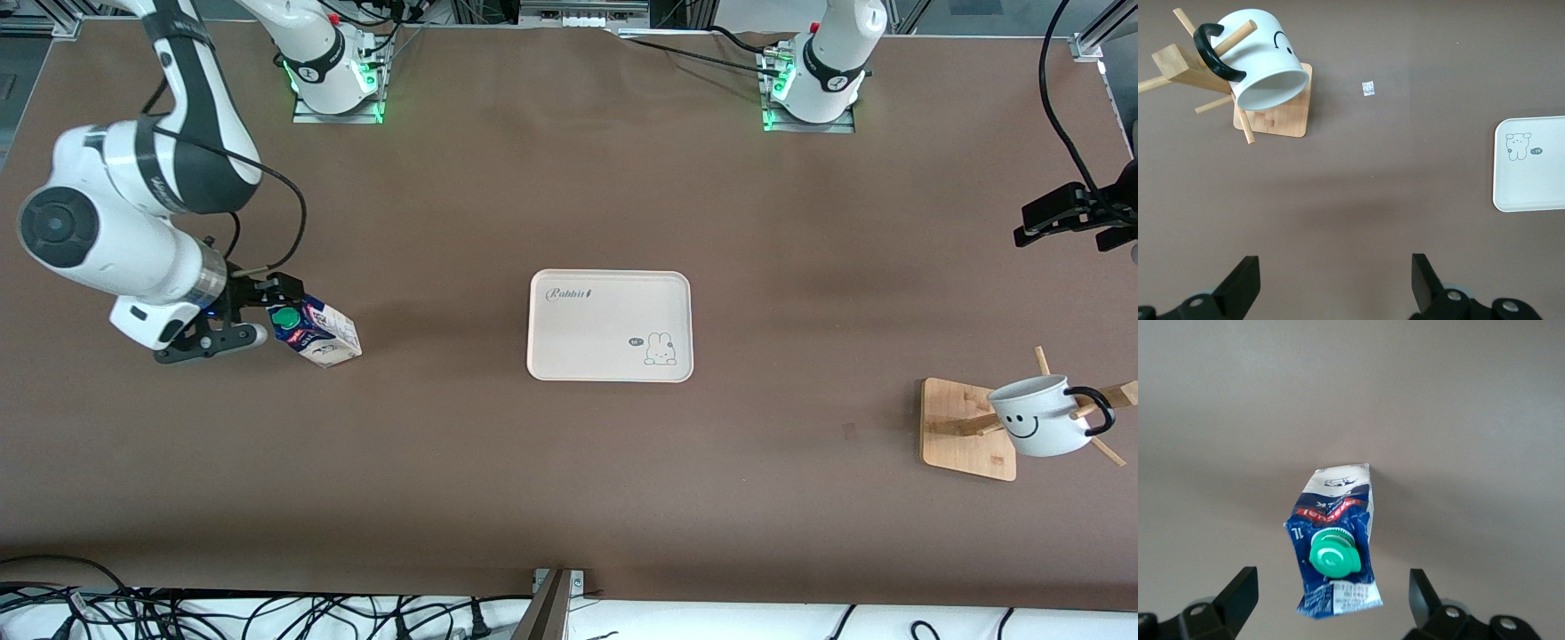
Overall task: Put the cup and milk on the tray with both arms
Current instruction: 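Reach the right gripper to the milk carton and grasp it, then carry the milk carton onto the tray with the right gripper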
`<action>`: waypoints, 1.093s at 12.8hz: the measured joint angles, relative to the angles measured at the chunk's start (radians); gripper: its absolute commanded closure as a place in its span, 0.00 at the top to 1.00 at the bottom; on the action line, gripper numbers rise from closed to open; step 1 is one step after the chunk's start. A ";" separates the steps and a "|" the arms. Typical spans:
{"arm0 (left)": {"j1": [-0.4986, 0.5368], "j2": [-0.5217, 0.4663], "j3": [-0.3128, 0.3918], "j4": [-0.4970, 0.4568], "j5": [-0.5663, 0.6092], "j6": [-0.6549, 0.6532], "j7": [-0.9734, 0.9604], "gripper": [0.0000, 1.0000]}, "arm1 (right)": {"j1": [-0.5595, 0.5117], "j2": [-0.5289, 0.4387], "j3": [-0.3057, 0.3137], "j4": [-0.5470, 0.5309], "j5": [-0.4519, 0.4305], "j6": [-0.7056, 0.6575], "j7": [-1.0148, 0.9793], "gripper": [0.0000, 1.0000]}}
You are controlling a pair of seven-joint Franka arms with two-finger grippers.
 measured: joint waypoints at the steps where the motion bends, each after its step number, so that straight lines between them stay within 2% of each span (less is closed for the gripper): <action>1: 0.000 0.000 0.000 0.000 0.000 0.000 0.000 1.00 | 0.000 0.000 0.000 -0.039 0.000 0.042 -0.003 1.00; 2: 0.000 0.000 0.000 0.000 0.000 0.000 0.000 1.00 | 0.000 0.000 0.000 -0.079 0.000 0.085 -0.004 0.99; 3: 0.000 0.000 0.000 0.000 0.000 0.000 0.000 1.00 | 0.000 0.000 0.000 -0.112 0.000 0.118 -0.005 0.87; 5: 0.000 0.000 -0.001 0.000 0.000 0.000 0.000 1.00 | 0.000 0.000 0.000 -0.155 0.000 0.150 -0.005 0.51; 6: -0.001 0.000 -0.003 0.000 0.000 0.000 0.000 1.00 | 0.000 0.000 0.000 -0.158 0.000 0.151 -0.005 0.40; 7: -0.002 0.001 -0.007 0.000 0.000 0.000 0.000 1.00 | 0.000 -0.003 0.000 -0.157 0.000 0.154 -0.005 0.35; 10: -0.001 0.023 -0.011 0.000 0.000 0.051 0.000 1.00 | -0.001 -0.014 -0.001 -0.142 0.011 0.154 -0.005 0.34; 12: 0.002 0.029 -0.011 0.000 -0.002 0.082 0.000 1.00 | 0.002 -0.016 0.000 -0.103 0.065 0.108 0.003 0.34; 14: 0.002 0.030 -0.012 0.000 -0.003 0.094 0.000 1.00 | 0.048 -0.018 0.002 -0.033 0.128 0.033 0.072 0.34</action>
